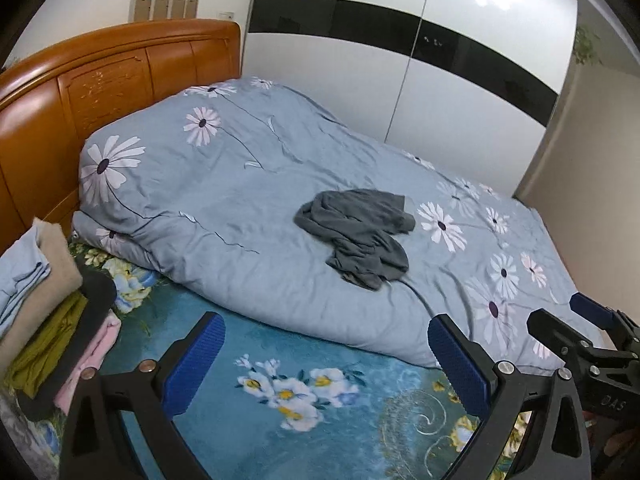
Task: Fold clothes
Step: 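Move both grippers toward the grey sweatpants on the duvet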
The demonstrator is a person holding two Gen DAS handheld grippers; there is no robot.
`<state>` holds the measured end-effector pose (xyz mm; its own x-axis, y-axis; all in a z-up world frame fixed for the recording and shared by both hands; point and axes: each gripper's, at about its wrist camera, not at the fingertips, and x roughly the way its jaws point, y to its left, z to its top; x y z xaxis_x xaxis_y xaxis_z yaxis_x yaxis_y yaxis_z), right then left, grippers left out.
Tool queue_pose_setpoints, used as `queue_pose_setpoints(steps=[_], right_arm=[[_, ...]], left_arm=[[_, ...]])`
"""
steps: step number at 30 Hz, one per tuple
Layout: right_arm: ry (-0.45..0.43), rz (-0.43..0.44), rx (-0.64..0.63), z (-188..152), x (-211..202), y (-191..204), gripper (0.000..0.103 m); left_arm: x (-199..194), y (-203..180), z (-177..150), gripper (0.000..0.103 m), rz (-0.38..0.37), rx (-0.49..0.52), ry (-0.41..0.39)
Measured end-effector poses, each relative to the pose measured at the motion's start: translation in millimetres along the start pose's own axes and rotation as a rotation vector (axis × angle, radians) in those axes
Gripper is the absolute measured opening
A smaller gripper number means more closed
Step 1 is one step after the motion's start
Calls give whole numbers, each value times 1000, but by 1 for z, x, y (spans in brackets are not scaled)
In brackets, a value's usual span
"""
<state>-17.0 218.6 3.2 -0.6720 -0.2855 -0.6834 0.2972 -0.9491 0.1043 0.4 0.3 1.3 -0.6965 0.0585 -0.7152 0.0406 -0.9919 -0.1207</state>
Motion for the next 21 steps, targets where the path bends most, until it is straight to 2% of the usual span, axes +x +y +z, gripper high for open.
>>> queue_pose_setpoints(steps=[3,6,8,11,16,21], right_arm=[[19,14,36,0,5,-9,103],[37,28,73,-1,9,-18,103],[50,37,97,-1,12,-24,103],[75,56,107,-10,20,-24,103],[149,63,127,-12,37,-15,103],[142,86,187,2,44,-8,103]], left_arm=[[-4,-2,2,103,24,2,-48],[-16,-16,-13,103,30,54,-132],[-13,-18,-17,103,21,57,-118],[-2,-6,1,103,-42,21,-60],[7,15,-1,103,-66,-57,-42],[25,32,5,103,-116,-102,-10]])
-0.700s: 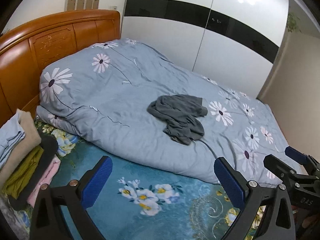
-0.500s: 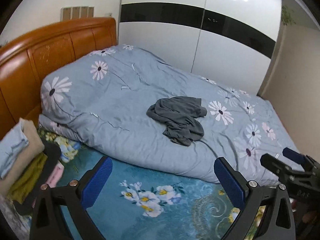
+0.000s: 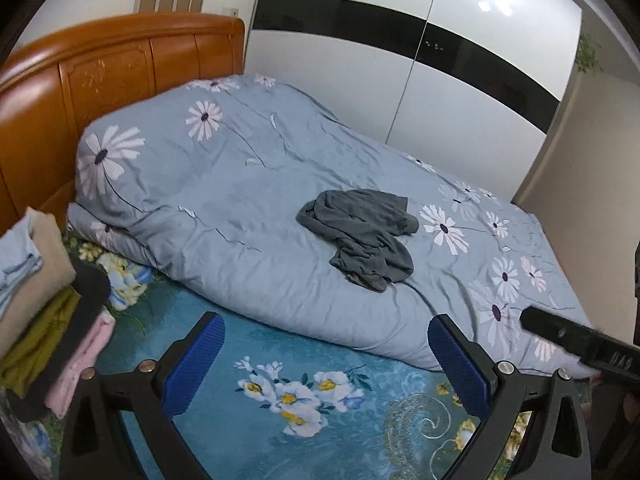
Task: Fold clothes
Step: 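Move both grippers toward the grey sweatpants on the duvet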
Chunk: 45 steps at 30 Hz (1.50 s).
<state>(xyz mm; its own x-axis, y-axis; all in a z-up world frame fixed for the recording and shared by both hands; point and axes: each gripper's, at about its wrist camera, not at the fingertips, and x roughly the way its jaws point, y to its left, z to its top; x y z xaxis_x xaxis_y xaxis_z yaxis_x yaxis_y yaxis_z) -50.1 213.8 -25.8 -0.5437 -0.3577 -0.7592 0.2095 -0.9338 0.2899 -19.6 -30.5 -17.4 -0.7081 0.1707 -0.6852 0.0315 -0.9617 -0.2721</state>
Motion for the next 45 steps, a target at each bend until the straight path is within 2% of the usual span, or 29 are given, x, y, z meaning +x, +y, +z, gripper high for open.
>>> queue_pose_setpoints(steps=[3,8,15,21,27,31,45], right_arm=[[-31,-21,0,12,2,8,103],[-24,-80,12,33,17,21,103],[-13,-157,-53,59,54,33,103],[17,-229,-100,74,100,24,103],[51,-257,-104,79,144,6,103],[74,-276,-106,82,174,-6,103],[174,-268,-97,74,265,-34,103]], left_arm=[[13,15,7,103,-44,-33,24],[42,40,19,103,-149,-85,69],[87,50,30,103,-179,-13,114],[129,51,39,103,-189,59,148],[171,61,45,103,-187,66,171],[202,74,45,103,-135,34,191],[249,119,24,103,-59,-58,236]])
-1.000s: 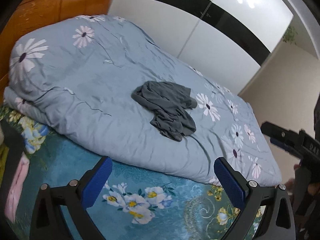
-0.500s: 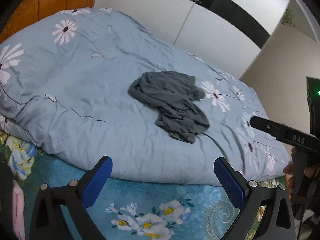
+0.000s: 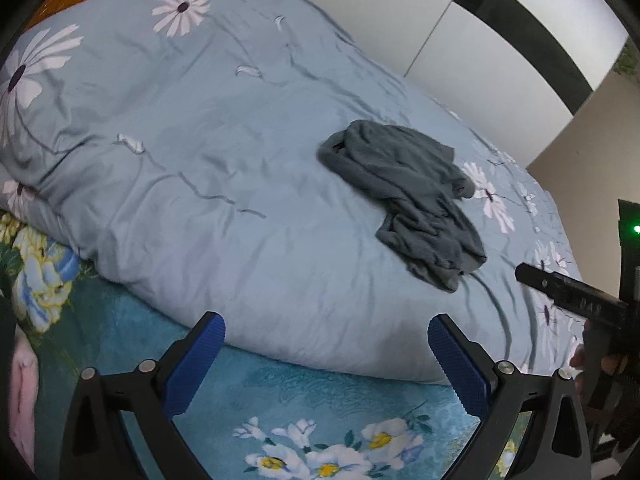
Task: Fold clothes
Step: 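Move both grippers toward the grey sweatpants on the duvet, then grasp a sweatpants leg cuff with the right gripper and lift it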
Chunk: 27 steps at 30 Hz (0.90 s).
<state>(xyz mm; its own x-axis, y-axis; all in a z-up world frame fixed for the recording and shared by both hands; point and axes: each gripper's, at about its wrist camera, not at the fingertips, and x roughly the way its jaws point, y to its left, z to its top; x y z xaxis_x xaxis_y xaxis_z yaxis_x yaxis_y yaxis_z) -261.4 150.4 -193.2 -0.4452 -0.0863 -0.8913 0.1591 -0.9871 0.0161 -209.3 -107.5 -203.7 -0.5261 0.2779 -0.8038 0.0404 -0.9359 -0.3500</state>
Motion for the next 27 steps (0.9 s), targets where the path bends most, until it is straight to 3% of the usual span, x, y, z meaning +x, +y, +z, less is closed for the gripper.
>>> queue_pose_setpoints(steps=[5,9,11,13,14,18,22,24,27], right_arm=[[42,6,38,6,30,-5,103],[122,99,149,9,66,-17,103],[144,129,199,10,83,-20,98],[157,140,232,11,97,-21,77],[163,144,247,13,104,-21,71],[162,206,371,20,127,-28,61],[183,304,543,21,139,-32,20],[183,366,632,19,138,-34,15],[136,463,665,20,121,-33,12]], left_arm=[[3,10,-11,103,13,0,12],[3,23,-27,103,22,-24,39],[3,29,-36,103,29,-36,56],[2,34,-46,103,38,-42,77],[1,37,-51,103,44,-42,89],[-4,44,-64,103,54,-54,112],[-11,46,-68,103,47,-70,123],[-15,46,-70,103,44,-78,128],[-21,47,-73,103,39,-90,137]])
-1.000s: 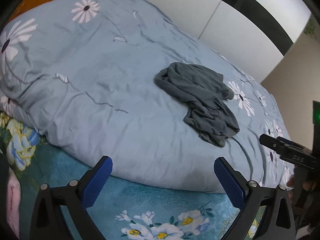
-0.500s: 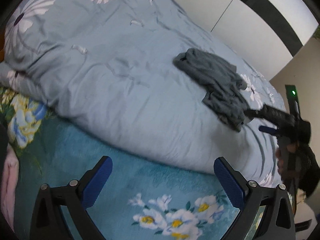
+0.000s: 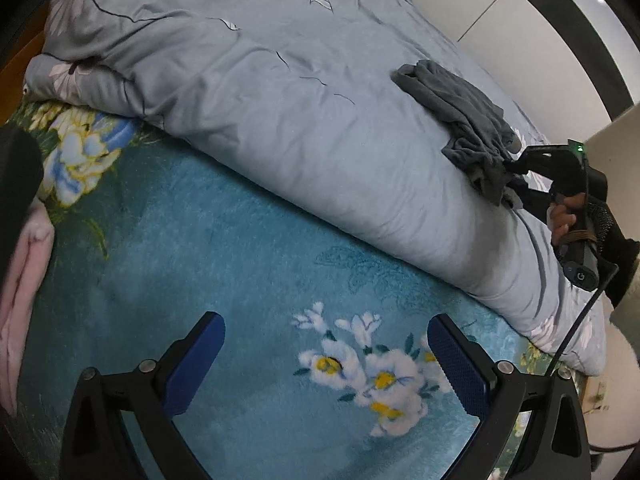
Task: Fold clothes
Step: 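Grasp a sweatpants leg cuff with the right gripper and lift it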
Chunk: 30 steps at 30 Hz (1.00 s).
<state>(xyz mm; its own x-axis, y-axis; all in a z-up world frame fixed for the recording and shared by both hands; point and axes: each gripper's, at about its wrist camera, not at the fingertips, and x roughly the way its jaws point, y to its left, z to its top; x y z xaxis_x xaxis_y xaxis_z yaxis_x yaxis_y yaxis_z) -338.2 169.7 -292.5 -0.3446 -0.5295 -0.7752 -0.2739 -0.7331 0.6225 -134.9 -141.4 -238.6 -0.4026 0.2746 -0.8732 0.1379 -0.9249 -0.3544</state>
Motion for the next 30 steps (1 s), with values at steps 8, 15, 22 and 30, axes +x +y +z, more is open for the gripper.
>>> queue_pose_setpoints(steps=[8,15,22,30], right_arm=[[-61,419,26,-38,-100,15,11],[-71,549,5,-104,-202,15,10],[-69,499,-49,-177,-304,2,10],[-97,370,40,-266,-409,-58,10]], left_arm=[[-17,2,-10,103,-16,-23,20],[-55,-13,-27,103,-43,11,21],[-94,-27,-43,103,-69,45,21],[-130,-57,-76,103,-120,113,33]])
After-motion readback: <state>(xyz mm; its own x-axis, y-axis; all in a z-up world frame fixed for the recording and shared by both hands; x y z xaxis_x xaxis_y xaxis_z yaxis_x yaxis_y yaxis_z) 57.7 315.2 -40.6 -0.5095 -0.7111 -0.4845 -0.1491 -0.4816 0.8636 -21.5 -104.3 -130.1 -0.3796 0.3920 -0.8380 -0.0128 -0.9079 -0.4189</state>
